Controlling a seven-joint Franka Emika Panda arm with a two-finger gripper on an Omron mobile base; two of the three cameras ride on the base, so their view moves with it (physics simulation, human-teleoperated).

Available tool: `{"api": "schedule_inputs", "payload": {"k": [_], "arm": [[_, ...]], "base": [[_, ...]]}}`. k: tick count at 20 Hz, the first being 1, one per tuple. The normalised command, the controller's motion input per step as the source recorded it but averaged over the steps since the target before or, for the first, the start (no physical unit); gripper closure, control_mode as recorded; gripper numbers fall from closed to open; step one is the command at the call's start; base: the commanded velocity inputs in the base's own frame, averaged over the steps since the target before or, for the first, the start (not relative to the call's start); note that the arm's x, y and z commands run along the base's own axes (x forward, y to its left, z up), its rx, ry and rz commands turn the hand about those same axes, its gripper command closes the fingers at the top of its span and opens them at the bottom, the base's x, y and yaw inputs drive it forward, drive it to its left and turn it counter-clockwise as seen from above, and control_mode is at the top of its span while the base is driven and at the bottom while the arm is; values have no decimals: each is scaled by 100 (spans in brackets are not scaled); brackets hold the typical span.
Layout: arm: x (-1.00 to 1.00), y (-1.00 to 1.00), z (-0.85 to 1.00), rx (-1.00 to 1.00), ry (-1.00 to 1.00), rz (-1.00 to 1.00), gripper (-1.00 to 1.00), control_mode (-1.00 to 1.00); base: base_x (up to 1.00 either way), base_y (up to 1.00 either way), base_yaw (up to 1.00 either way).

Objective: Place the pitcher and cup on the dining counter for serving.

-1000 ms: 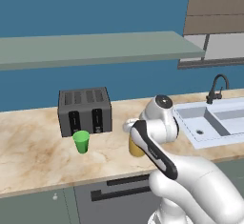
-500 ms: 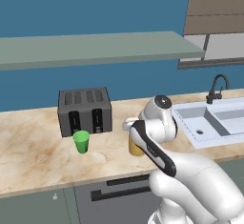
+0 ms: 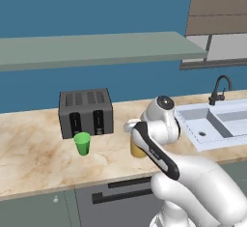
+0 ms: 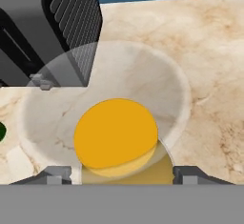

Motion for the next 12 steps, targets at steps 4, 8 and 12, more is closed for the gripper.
{"api": "schedule_inputs", "payload": {"k": [4,8,12], "arm": [[-39,0,36,0,-14,0,100,-100],[-42,0,66,0,-15,0,100,-100],[-47,0,80,0,-11,0,100,-100]], "base": [[0,0,0],[0,0,0],[0,0,0]]}}
